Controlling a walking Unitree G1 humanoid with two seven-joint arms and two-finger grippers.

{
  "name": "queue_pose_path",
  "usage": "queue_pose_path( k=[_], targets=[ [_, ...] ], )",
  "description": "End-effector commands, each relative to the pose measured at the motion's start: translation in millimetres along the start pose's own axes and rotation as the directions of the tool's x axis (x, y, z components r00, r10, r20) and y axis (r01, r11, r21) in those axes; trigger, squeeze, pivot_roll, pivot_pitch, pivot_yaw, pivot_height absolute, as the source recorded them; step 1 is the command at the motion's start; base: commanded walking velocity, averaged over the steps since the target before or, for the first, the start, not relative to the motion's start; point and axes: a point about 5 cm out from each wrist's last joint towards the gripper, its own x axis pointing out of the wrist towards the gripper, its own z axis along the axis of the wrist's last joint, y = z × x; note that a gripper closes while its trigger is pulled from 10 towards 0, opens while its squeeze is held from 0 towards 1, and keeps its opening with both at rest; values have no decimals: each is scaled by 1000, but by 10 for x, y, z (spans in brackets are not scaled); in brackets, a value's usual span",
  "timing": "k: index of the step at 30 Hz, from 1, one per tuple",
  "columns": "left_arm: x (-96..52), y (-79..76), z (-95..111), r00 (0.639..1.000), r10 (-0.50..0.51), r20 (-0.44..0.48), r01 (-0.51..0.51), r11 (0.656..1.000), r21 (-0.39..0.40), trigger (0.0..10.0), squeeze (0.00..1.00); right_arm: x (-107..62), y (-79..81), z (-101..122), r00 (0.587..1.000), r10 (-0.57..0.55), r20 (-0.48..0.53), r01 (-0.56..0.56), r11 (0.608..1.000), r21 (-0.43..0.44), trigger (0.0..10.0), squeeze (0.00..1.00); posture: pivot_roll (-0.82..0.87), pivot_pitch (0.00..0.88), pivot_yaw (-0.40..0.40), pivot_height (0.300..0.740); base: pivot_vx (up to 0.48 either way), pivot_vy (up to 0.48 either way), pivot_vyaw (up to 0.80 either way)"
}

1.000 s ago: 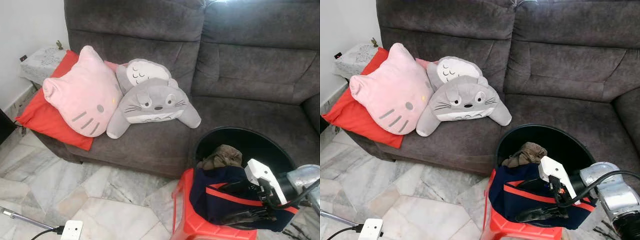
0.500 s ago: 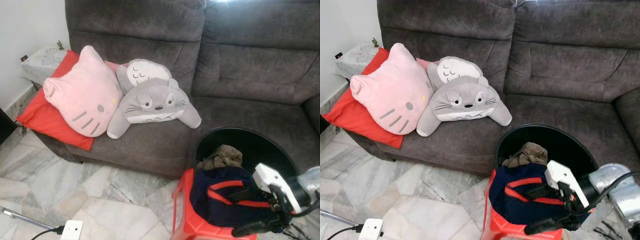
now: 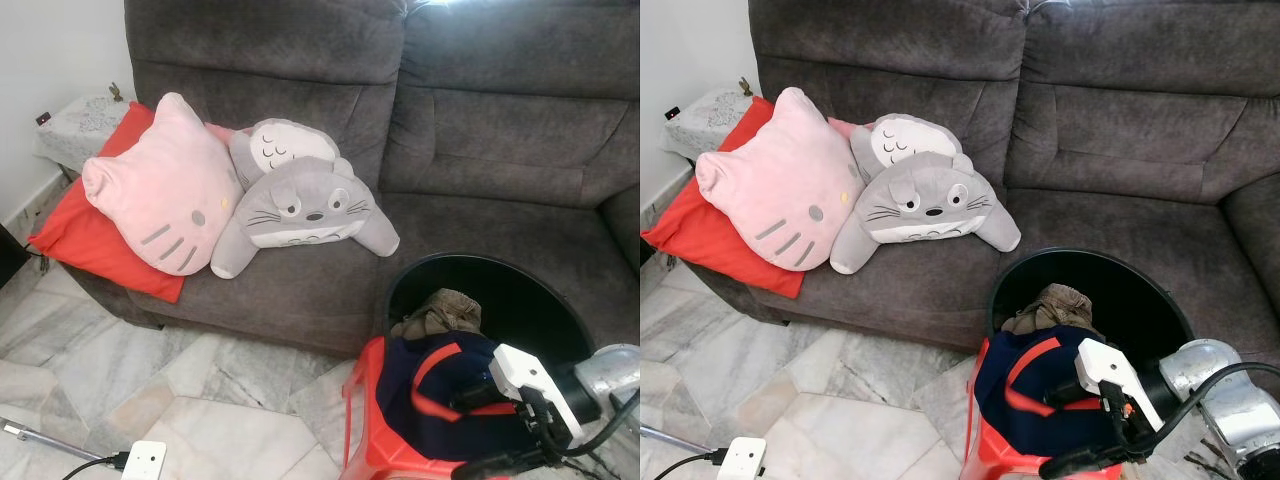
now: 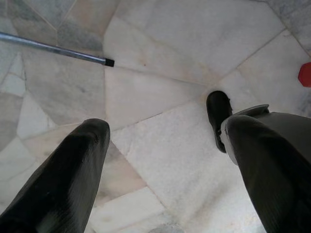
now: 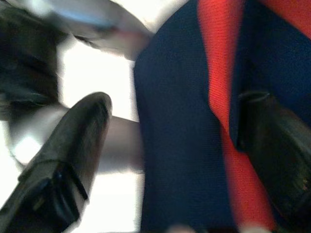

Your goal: Hang hanger

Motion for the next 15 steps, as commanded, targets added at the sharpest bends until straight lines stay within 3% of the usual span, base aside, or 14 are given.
queue_pose_path(
  k=[1,8,15],
  targets=[
    [-13,38,-58,1000,10,-16,-10,1000,12,10000,0,-10,-23,-6,999,-36,-3,36,999,-6,10000,0,-194,62,30,740,0,0,0],
    [-13,41,-56,1000,12,-14,-12,1000,14,10000,0,-11,23,12,1000,29,8,-29,1000,-11,10000,0,-194,63,30,740,0,0,0],
    [-13,44,-53,1000,18,-11,-17,1000,16,10000,0,-53,-62,99,995,-21,103,21,1000,2,10000,0,-192,65,30,740,0,0,0]
  ],
)
